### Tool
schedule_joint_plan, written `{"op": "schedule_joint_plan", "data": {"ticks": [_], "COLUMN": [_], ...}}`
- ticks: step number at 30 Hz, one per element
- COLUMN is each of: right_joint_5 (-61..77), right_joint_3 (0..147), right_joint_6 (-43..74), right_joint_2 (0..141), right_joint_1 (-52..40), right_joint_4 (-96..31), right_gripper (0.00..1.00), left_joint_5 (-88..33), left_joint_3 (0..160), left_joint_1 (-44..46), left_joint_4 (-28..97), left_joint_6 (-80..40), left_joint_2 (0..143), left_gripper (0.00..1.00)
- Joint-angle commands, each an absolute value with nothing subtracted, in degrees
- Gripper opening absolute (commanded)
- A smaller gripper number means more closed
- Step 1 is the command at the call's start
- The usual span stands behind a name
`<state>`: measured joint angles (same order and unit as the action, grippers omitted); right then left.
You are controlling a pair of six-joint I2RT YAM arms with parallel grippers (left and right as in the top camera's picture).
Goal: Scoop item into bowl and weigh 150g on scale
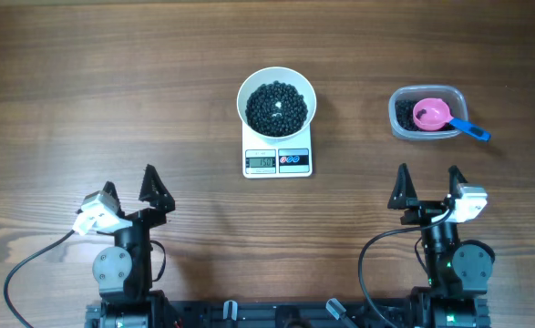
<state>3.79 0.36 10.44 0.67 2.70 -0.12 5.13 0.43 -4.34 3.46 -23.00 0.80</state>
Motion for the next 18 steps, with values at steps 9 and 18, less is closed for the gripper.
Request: {"op": "schedule_joint_plan", "data": {"ticks": [9, 18], "right_joint_5": [3.38, 3.38], "right_joint_3": [0.32, 0.32], "right_joint_6": [10.63, 10.66], "right_joint_2": [0.21, 0.21], "right_joint_1": [2.59, 2.59], "right_joint_4": [0.05, 0.05], "right_gripper": [1.0, 1.0], "left_joint_5": [4.67, 4.6], "left_joint_3": [0.36, 0.36], "left_joint_1": [-4.49, -4.49], "left_joint_4": [3.7, 3.7], "left_joint_6": [-10.5, -10.5], "left_joint_2": [0.38, 0.38], "left_gripper": [1.0, 1.0]}}
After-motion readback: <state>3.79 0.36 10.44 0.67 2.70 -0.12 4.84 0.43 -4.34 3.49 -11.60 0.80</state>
